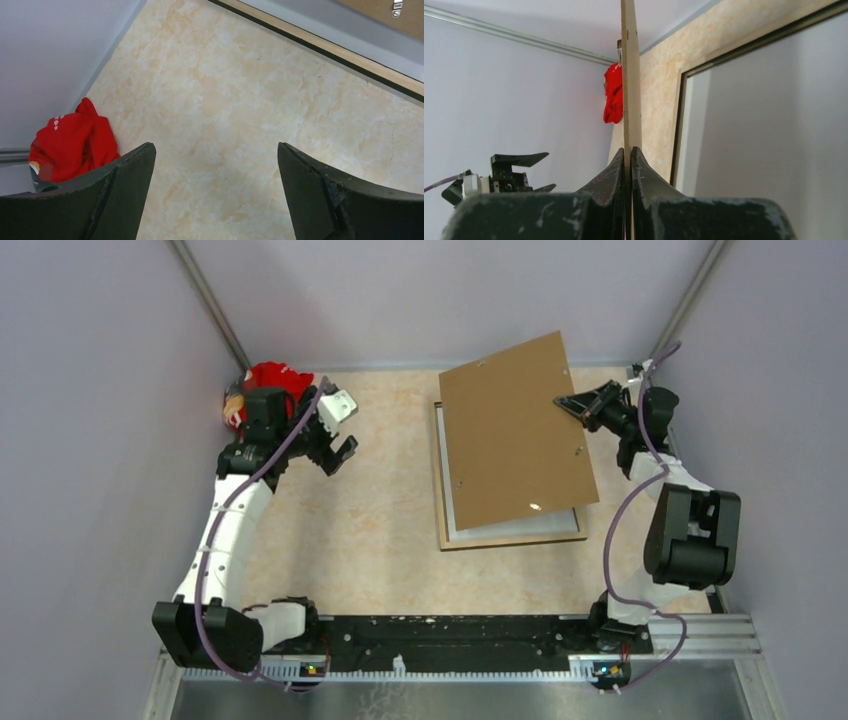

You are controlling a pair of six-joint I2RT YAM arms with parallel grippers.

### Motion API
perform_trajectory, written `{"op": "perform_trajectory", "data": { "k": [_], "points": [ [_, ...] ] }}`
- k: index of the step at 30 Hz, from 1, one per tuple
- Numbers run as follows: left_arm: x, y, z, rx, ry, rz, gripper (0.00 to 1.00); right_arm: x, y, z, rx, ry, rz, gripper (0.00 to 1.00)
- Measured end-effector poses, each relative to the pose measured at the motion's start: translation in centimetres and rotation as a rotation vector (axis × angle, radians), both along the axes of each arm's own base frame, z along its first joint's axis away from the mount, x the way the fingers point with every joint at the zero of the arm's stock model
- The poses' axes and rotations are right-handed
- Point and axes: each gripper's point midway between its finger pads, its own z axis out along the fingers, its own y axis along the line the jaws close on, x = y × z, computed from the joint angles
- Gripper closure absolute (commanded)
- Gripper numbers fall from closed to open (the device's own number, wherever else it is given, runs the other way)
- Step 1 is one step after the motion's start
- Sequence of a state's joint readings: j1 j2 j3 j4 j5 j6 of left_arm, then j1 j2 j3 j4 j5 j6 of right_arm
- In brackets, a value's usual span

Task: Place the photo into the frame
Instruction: Turn over the photo frame item on the photo frame.

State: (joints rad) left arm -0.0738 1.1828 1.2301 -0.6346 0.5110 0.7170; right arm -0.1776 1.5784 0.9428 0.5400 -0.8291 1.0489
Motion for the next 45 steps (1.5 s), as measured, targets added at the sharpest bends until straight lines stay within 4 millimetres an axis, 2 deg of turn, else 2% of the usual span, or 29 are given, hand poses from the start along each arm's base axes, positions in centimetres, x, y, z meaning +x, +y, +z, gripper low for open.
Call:
{"op": "perform_trajectory", "data": {
  "k": [8, 12, 20, 31, 45],
  "points": [
    [0.7, 0.0, -2.0, -0.002, 0.042, 0.008, 0.02, 1.0, 0.0, -4.7, 0.022, 0.103, 0.027, 1.0],
    [1.0, -0.1, -2.5, -0.003, 0.048, 0.008, 0.01, 1.3, 0.0, -6.1, 0.028, 0.133, 0.028, 1.0],
    [1.0, -0.1, -3.6, -0.002, 0.068, 0.008, 0.01, 1.6, -0.1, -7.4, 0.023, 0.136, 0.028, 1.0],
    [0.9, -0.1, -4.0, -0.002, 0.077, 0.008, 0.01, 1.5, -0.1, -10.3, 0.025, 0.188, 0.02, 1.0],
    [0.8, -0.2, -4.0, -0.006, 0.08, 0.002, 0.01, 1.9, -0.2, -11.0, 0.032, 0.183, 0.017, 1.0]
  ]
}}
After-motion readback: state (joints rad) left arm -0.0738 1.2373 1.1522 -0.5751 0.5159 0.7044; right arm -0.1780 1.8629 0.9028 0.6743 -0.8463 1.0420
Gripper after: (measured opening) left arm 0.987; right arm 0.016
